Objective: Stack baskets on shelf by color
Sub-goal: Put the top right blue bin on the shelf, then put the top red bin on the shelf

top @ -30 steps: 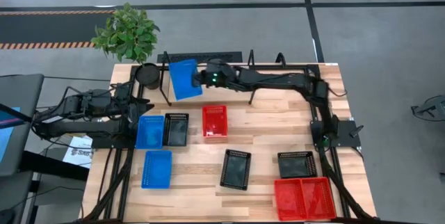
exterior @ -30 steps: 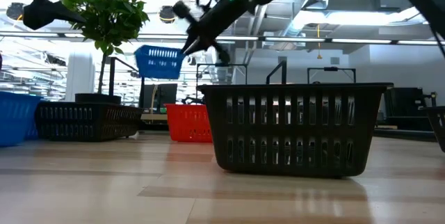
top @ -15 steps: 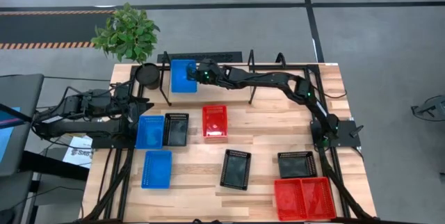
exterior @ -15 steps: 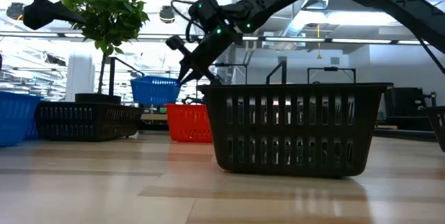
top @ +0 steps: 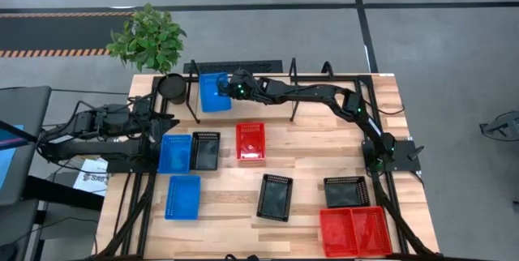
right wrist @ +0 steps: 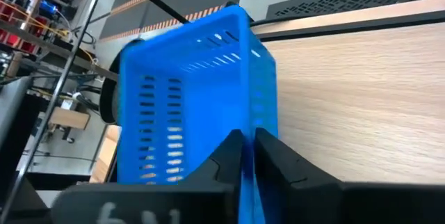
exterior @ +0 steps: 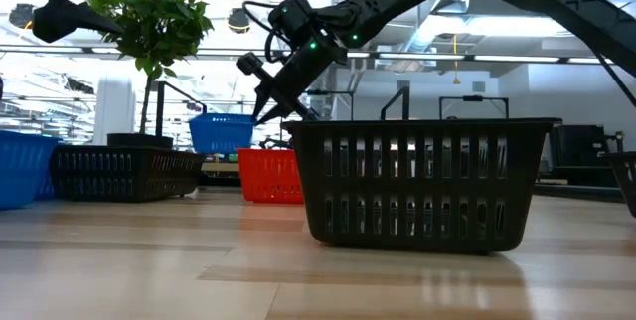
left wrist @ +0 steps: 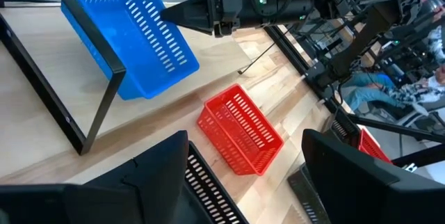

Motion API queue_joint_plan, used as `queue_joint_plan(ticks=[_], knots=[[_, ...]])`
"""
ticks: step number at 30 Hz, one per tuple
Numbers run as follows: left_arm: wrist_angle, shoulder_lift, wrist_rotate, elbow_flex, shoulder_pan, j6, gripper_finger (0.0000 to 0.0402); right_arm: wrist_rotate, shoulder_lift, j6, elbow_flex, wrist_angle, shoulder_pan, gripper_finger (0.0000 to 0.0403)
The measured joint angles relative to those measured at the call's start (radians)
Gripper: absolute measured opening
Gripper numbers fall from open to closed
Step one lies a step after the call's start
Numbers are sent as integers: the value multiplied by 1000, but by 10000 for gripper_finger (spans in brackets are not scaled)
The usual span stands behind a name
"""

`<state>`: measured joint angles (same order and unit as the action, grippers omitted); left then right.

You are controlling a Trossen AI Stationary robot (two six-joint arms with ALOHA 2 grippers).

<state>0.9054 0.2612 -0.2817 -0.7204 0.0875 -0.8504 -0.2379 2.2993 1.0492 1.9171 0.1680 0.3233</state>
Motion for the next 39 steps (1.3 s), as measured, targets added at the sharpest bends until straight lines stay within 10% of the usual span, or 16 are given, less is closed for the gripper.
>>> queue_joint_plan(ticks=[17, 26, 39], knots=[[1, 0, 0, 0, 0, -3, 269, 76, -103, -263, -1, 47, 8, 164], [2, 0, 14, 0, 0, -1, 269, 81, -305, -508, 0, 584, -102, 147], [87, 0, 50, 0, 0, 0, 269, -94, -348, -307, -45, 1022, -435, 178]])
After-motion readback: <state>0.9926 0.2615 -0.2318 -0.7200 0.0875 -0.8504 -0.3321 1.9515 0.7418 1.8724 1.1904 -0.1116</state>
